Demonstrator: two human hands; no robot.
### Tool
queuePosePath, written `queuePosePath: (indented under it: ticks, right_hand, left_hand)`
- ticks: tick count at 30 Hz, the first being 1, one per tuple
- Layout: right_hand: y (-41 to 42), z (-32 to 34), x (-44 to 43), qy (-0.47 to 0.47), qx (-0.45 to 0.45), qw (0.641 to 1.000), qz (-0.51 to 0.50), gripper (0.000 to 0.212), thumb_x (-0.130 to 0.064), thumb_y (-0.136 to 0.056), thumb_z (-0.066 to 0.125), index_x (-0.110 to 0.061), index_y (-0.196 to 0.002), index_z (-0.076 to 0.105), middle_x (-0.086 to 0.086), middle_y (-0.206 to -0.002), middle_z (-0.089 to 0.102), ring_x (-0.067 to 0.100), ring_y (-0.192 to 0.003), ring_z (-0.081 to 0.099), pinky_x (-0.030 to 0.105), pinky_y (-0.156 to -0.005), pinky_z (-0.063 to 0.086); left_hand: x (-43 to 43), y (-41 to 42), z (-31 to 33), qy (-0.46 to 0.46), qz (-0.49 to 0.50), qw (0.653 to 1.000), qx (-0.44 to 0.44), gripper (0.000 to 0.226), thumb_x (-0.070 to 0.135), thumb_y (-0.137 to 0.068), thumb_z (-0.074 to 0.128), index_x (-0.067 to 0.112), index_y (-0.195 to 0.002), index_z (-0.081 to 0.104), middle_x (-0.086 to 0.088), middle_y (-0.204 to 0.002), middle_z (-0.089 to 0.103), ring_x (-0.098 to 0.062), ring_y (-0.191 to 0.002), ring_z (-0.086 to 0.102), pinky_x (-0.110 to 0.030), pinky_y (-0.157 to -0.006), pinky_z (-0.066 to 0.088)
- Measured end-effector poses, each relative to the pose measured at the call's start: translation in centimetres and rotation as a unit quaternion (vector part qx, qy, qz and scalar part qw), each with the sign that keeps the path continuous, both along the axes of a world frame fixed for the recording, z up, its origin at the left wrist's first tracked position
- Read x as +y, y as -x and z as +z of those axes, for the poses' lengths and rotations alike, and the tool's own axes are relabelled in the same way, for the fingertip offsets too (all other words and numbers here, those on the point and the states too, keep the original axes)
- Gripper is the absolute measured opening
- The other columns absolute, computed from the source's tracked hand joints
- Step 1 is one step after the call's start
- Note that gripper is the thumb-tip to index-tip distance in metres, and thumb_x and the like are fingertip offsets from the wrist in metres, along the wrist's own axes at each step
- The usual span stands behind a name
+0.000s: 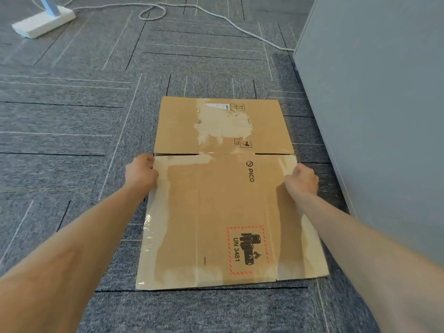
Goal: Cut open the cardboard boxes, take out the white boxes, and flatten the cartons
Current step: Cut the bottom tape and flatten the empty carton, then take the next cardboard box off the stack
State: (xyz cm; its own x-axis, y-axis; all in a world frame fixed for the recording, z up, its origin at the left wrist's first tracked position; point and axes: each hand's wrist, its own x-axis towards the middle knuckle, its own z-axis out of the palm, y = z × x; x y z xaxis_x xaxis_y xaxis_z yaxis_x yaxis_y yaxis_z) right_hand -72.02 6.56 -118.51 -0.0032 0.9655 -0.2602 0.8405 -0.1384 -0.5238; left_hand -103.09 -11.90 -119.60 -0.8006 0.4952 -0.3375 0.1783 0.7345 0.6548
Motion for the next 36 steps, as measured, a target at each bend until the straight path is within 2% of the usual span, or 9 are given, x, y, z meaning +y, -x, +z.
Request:
queuePosePath:
  ticks: [5, 8, 11, 13, 16, 19, 23, 27, 36]
  right_hand:
    - [0.4, 0.8, -0.7, 0.031, -0.128, 0.989, 0.069, 0.051, -0.018, -0.083, 0.062, 0.0, -0.129, 0.047, 0.022, -0.139, 0.041, 0.038, -0.13, 0.04, 0.047, -0.106, 0.037]
    - [2.0, 6.3, -3.1, 0.067, -0.044, 0.996, 0.046, 0.055, -0.015, -0.088, 0.059, -0.004, -0.139, 0.042, 0.017, -0.156, 0.024, 0.038, -0.134, 0.038, 0.045, -0.107, 0.038]
    - [4.1, 16.1, -8.2, 0.103, 0.173, 0.979, 0.033, 0.046, -0.013, -0.096, 0.054, -0.013, -0.141, 0.046, 0.003, -0.138, 0.054, 0.021, -0.123, 0.054, 0.029, -0.101, 0.042]
    - [4.8, 24.9, -11.9, 0.113, 0.291, 0.95, 0.014, 0.033, -0.012, -0.099, 0.051, -0.012, -0.131, 0.055, 0.002, -0.111, 0.069, 0.014, -0.096, 0.069, 0.027, -0.086, 0.053]
    - [4.1, 39.9, -17.2, 0.135, 0.398, 0.906, -0.049, 0.019, -0.018, -0.101, 0.049, -0.011, -0.112, 0.063, 0.002, -0.079, 0.068, 0.015, -0.055, 0.067, 0.025, -0.05, 0.05]
    - [1.1, 55.1, -21.8, 0.113, 0.41, 0.9, -0.098, 0.025, -0.028, -0.102, 0.047, -0.015, -0.102, 0.069, -0.002, -0.055, 0.055, 0.013, -0.037, 0.048, 0.022, -0.039, 0.037]
    - [-5.5, 73.6, -26.8, 0.072, 0.43, 0.88, -0.189, 0.042, -0.042, -0.103, 0.04, -0.018, -0.088, 0.071, 0.001, -0.044, 0.042, 0.012, -0.036, 0.036, 0.022, -0.039, 0.033]
    - [-13.5, 85.8, -30.3, 0.01, 0.475, 0.842, -0.257, 0.047, -0.043, -0.104, 0.035, -0.016, -0.094, 0.072, 0.003, -0.048, 0.053, 0.013, -0.04, 0.044, 0.022, -0.041, 0.036]
    - [-35.1, 94.0, -32.4, -0.12, 0.536, 0.764, -0.338, 0.036, -0.036, -0.103, 0.041, -0.013, -0.107, 0.069, 0.008, -0.083, 0.073, 0.017, -0.076, 0.064, 0.03, -0.057, 0.052]
  left_hand:
    - [-0.7, -1.5, 2.0, 0.006, -0.011, 0.994, -0.105, 0.074, 0.006, -0.086, 0.061, 0.02, -0.151, 0.027, -0.014, -0.144, 0.045, -0.034, -0.128, 0.046, -0.051, -0.105, 0.042]
    - [-2.2, -3.8, 7.6, -0.034, 0.018, 0.992, -0.116, 0.058, 0.016, -0.096, 0.053, 0.018, -0.149, 0.032, -0.01, -0.148, 0.042, -0.025, -0.121, 0.051, -0.04, -0.097, 0.045]
    - [-3.3, -6.2, 17.0, -0.137, 0.078, 0.973, -0.171, 0.033, 0.013, -0.103, 0.042, 0.009, -0.135, 0.047, -0.009, -0.12, 0.063, -0.016, -0.081, 0.066, -0.028, -0.065, 0.057]
    - [-3.7, -8.4, 25.2, -0.151, 0.072, 0.967, -0.19, 0.027, 0.016, -0.105, 0.039, 0.007, -0.127, 0.053, -0.006, -0.099, 0.068, -0.015, -0.058, 0.064, -0.024, -0.047, 0.054]
    - [-5.1, -12.8, 39.5, -0.168, 0.056, 0.964, -0.197, 0.028, 0.023, -0.104, 0.04, 0.006, -0.106, 0.062, -0.003, -0.069, 0.063, -0.01, -0.037, 0.051, -0.02, -0.036, 0.041]
    - [-6.3, -17.9, 54.2, -0.176, 0.053, 0.949, -0.257, 0.045, 0.039, -0.102, 0.039, 0.014, -0.068, 0.055, 0.003, -0.042, 0.041, -0.011, -0.032, 0.032, -0.018, -0.036, 0.022]
    - [-8.3, -25.5, 72.1, -0.184, -0.034, 0.924, -0.334, 0.06, 0.046, -0.101, 0.032, 0.023, -0.046, 0.036, 0.004, -0.042, 0.029, -0.012, -0.039, 0.02, -0.022, -0.04, 0.014]
    - [-10.2, -34.2, 83.9, -0.185, -0.127, 0.905, -0.361, 0.046, 0.041, -0.101, 0.032, 0.021, -0.061, 0.041, 0.003, -0.05, 0.034, -0.011, -0.042, 0.025, -0.026, -0.045, 0.02]
    - [-11.4, -54.8, 92.6, -0.2, -0.296, 0.868, -0.345, 0.028, 0.03, -0.1, 0.042, 0.008, -0.095, 0.059, -0.006, -0.09, 0.066, -0.017, -0.077, 0.06, -0.033, -0.059, 0.052]
